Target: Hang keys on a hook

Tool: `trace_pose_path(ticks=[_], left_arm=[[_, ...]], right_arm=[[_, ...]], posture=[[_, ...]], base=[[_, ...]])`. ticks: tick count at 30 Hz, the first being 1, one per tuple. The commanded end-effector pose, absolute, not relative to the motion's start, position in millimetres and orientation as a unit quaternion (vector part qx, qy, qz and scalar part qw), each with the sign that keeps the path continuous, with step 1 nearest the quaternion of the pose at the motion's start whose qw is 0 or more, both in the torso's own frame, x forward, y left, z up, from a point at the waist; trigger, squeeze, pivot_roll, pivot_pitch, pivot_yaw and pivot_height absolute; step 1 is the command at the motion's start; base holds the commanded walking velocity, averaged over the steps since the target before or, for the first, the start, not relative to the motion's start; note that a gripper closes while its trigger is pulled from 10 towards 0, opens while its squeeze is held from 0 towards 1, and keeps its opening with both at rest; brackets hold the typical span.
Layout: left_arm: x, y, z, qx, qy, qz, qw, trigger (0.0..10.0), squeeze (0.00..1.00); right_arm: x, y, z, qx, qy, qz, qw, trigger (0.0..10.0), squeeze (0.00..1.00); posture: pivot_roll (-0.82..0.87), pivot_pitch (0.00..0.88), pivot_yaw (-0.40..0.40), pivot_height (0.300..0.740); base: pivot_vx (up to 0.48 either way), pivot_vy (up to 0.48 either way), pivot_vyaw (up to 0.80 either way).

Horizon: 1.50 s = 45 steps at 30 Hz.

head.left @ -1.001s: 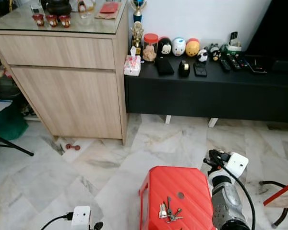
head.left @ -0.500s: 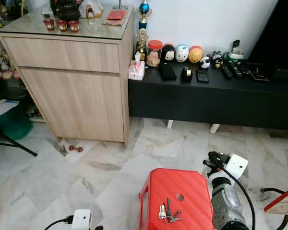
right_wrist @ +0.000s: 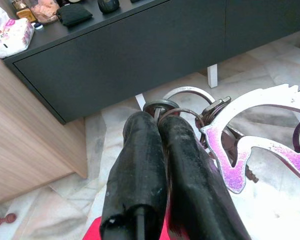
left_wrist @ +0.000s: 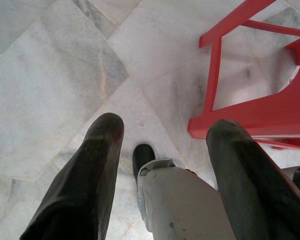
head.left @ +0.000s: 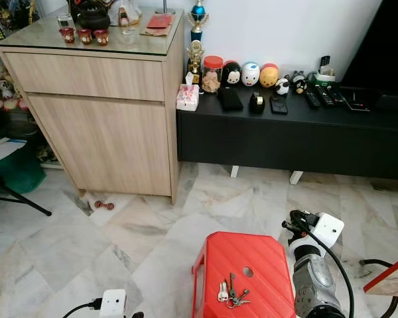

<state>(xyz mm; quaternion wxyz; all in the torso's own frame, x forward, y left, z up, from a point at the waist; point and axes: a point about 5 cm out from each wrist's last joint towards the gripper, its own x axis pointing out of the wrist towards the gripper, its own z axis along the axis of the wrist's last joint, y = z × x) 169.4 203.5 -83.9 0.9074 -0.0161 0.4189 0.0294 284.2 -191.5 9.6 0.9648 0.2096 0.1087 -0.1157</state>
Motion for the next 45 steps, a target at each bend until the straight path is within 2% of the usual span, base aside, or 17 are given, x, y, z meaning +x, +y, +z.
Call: trace_pose_path(ticks=[1,26,45], left_arm=[[165.1,202.4,-86.4,-0.026,0.428,0.031,0.903,10.0,0.00],[160.2,204.3,-88.3,-0.027,0.434,0.033,0.900,10.0,0.00],[162.9,203.5,-87.1,-0.029,0.429,0.035,0.902,10.0,0.00]], right_arm=[[286.3,-193.5,12.0,0.208,0.106,-0.119,0.965,10.0,0.00],[285.0,-188.3,9.0,0.208,0.114,-0.113,0.965,10.0,0.00],[286.2,-187.8,9.5,0.210,0.114,-0.114,0.964,10.0,0.00]], posture=[[0.02,0.000,-0.075,0.740],[0.03,0.000,-0.077,0.740],[0.03,0.000,-0.079,0.740]], base=[[0.000,0.000,0.00],[0.000,0.000,0.00],[-0.219,0.000,0.00]])
